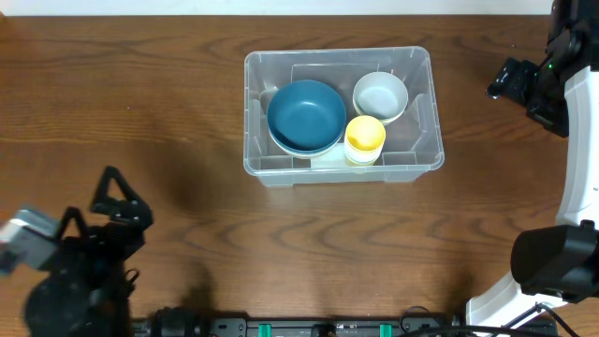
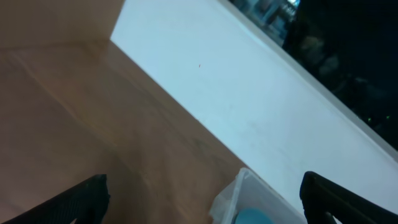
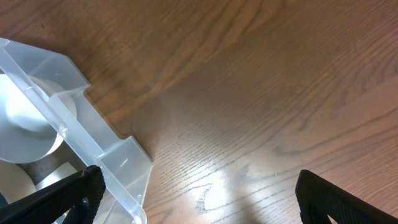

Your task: Pack container

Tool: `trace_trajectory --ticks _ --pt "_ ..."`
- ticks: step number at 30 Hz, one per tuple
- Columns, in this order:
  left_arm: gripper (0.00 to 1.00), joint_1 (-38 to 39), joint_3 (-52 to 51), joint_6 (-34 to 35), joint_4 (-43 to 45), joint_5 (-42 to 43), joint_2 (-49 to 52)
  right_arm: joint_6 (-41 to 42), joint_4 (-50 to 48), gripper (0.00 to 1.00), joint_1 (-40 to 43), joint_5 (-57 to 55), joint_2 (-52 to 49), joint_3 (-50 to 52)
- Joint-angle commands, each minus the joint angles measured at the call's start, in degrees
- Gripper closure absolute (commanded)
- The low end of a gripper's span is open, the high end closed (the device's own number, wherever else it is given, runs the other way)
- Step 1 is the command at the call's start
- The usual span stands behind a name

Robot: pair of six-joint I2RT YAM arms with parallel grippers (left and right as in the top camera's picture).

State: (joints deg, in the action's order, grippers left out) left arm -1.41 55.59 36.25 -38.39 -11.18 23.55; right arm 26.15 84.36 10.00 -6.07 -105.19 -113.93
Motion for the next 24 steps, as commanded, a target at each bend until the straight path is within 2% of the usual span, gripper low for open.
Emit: trace_trajectory --ticks 1,10,17,20,24 --pt "0.02 -0.2 -10.7 0.2 6.3 4.5 -5.3 0.8 0.1 0.01 0.1 -0.6 0.1 -1.0" --pt "0.02 -0.1 -36.6 0.5 31.5 13.7 -14.5 0.8 0.1 0.01 0.1 -0.6 0.1 -1.0" --pt "0.02 0.3 -47.3 0.3 37.6 14.8 -20.6 0.8 0.1 0.01 0.1 -0.6 0.1 -1.0" --pt "0.02 1.8 -50.0 -2.8 41.2 14.7 -21.2 0.8 0.1 0.01 0.1 -0.6 0.1 -1.0" --pt "0.02 3.1 -51.8 -6.9 41.5 14.6 -21.4 0.8 0.1 0.01 0.1 -0.6 0.1 -1.0"
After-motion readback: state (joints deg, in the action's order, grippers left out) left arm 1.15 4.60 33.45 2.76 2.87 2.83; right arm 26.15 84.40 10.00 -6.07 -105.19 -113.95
